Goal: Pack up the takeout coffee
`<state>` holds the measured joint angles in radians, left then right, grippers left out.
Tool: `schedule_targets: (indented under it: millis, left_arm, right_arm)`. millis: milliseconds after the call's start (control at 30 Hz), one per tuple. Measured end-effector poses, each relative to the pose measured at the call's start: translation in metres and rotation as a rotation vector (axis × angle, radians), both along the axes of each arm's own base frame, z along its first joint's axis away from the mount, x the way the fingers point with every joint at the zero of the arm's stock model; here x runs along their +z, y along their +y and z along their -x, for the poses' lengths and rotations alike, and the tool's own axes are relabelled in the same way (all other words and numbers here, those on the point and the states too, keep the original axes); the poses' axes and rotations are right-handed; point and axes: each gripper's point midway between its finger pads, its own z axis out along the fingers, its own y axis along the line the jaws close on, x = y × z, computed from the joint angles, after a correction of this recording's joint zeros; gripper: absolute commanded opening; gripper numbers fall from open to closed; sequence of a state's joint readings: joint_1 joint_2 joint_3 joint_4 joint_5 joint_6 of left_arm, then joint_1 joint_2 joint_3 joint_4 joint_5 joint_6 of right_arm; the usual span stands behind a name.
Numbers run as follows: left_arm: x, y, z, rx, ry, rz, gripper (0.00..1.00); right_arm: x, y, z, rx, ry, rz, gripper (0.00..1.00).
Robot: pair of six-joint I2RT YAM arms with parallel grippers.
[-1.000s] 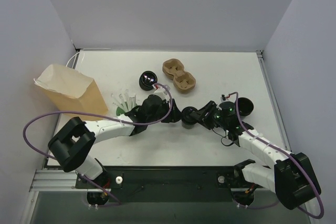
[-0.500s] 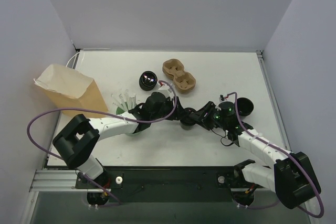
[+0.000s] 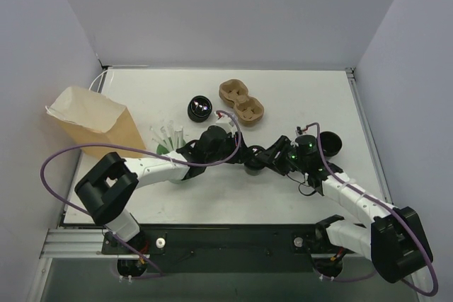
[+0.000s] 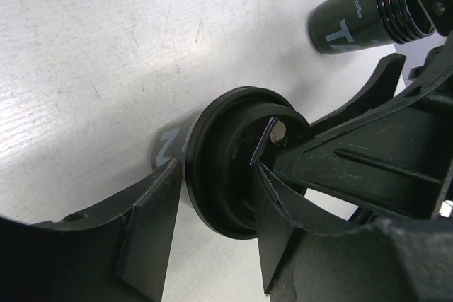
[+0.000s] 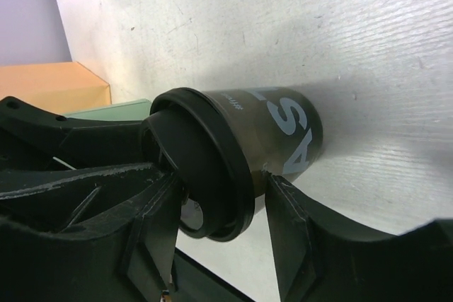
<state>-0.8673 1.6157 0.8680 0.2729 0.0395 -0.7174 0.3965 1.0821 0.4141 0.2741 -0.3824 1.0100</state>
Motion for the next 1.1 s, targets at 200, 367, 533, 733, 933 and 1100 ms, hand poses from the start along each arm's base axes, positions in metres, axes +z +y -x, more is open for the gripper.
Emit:
schedule_targets:
  millis: [200, 367, 533, 733, 933, 1100]
  left_arm:
    - [0.0, -0.001, -0.008, 0.027, -0.015, -0.015, 0.52]
    - [0.001, -0.004, -0.015, 0.039, -0.027, -0.026, 0.52]
    - [0.001, -0.005, -0.017, 0.039, -0.033, -0.033, 0.52]
    - [0.002, -0.007, -0.019, 0.04, -0.033, -0.039, 0.52]
    - [0.002, -0.011, -0.014, 0.029, -0.034, -0.044, 0.51]
    - [0.002, -0.016, -0.012, 0.019, -0.035, -0.045, 0.52]
  right_arm:
    - [0.024, -0.012, -0.002, 0.03, -0.034, 0.044, 0.53]
    - [0.06, -0.035, -0.017, 0.003, -0.132, 0.034, 0.5]
    - [0.053, -0.05, -0.019, 0.011, -0.104, 0.069, 0.46]
    - [0.032, -0.05, -0.017, 0.069, -0.032, 0.088, 0.45]
    - [0.026, -0.047, -0.019, 0.091, -0.015, 0.073, 0.43]
    - [0.026, -0.046, -0.025, 0.094, -0.028, 0.065, 0.39]
